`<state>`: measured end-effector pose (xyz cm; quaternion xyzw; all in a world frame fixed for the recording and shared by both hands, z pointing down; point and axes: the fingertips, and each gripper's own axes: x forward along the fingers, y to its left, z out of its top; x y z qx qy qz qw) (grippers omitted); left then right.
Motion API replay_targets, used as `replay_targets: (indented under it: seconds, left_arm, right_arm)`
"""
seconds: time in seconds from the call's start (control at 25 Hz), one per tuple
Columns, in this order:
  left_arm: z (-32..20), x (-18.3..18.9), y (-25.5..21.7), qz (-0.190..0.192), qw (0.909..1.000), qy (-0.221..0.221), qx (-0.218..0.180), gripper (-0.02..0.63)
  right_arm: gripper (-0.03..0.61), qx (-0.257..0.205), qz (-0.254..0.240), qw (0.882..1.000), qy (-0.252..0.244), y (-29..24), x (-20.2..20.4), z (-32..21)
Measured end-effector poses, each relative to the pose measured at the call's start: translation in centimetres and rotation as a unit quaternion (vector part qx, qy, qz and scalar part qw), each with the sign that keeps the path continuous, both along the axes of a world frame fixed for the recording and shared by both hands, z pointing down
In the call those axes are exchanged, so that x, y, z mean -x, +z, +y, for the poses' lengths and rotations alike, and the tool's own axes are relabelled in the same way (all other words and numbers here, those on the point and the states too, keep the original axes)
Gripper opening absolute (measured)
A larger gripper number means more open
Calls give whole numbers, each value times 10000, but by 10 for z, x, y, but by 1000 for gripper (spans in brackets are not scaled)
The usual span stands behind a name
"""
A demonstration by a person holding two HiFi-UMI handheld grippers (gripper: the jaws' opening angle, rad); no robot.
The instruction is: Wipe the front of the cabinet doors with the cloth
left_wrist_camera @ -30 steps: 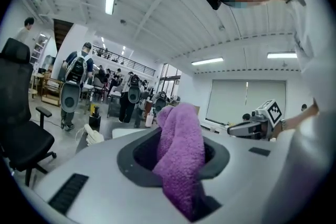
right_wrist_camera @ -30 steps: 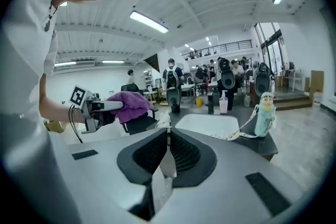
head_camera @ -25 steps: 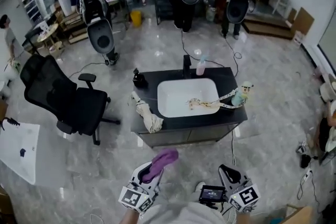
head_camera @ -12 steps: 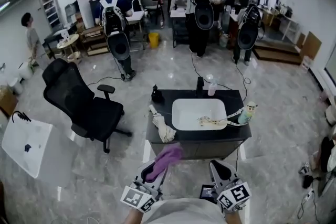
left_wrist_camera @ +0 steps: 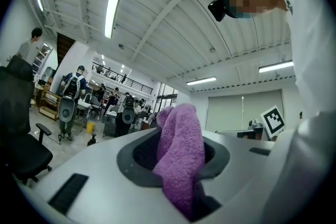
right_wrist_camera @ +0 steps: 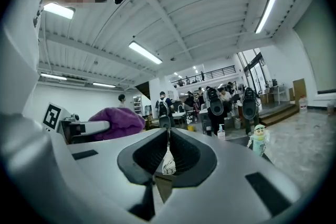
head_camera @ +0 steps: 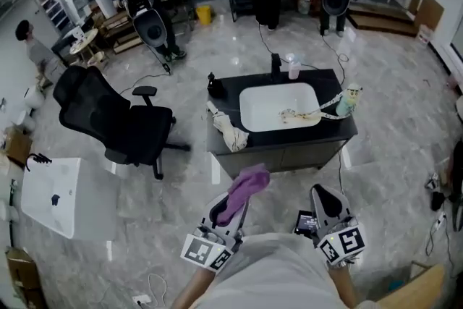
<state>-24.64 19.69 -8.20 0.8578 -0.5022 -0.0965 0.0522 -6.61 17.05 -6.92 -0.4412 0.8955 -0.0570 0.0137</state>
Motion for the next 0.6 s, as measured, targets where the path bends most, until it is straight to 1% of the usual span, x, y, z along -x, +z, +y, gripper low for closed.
replay_targets:
  seconds: [0.16, 0.28, 0.48, 0.6]
  left_arm:
    - [-4, -17, -10, 43, 9998, 218, 11, 110]
    - [-2, -29, -8, -16, 9993, 366, 103, 110]
    - [3, -33, 0, -12, 9984, 408, 386, 110]
    - [3, -36, 3, 60, 9981, 419, 442, 110]
  right_arm:
    - [35, 69, -112, 9991, 397, 2, -23, 11]
    - [35, 149, -194, 9977, 629, 7, -39, 16]
    - [34, 145, -190, 9956, 908, 4, -58, 22]
    - [31, 99, -97, 9950, 993, 3, -65, 23]
